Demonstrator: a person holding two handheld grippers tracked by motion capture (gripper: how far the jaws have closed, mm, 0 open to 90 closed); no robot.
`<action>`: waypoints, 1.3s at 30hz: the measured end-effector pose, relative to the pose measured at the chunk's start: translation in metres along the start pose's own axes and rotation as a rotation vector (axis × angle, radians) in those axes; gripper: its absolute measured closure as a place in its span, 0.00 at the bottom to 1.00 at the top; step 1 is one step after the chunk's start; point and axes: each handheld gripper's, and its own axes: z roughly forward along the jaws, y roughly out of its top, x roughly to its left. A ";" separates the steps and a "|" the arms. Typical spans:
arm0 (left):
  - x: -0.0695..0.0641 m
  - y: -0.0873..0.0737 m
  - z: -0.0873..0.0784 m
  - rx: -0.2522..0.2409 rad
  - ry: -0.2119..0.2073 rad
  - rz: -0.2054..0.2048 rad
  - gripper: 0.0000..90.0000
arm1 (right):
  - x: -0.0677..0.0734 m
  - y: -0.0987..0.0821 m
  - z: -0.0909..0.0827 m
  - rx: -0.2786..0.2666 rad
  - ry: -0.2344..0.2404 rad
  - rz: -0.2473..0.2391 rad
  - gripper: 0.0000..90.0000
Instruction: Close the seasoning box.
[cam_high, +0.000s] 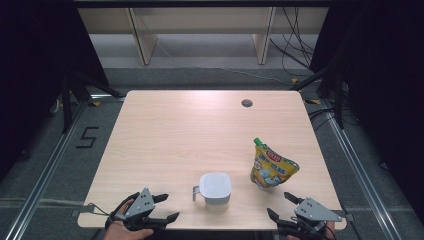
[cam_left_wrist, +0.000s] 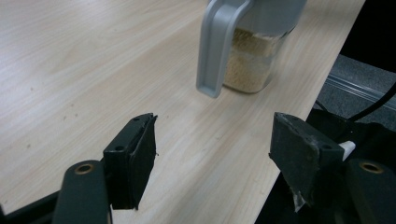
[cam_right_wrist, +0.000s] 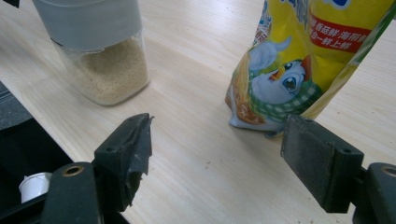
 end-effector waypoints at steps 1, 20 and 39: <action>0.000 -0.002 0.000 0.007 -0.001 -0.011 0.34 | 0.000 0.000 0.000 0.002 0.002 0.005 0.29; -0.026 -0.015 0.007 0.091 -0.077 0.058 0.27 | 0.015 -0.008 0.001 0.094 0.065 -0.017 0.21; -0.022 -0.013 0.007 0.114 -0.055 0.066 0.27 | 0.013 -0.009 0.002 0.108 0.068 -0.024 0.22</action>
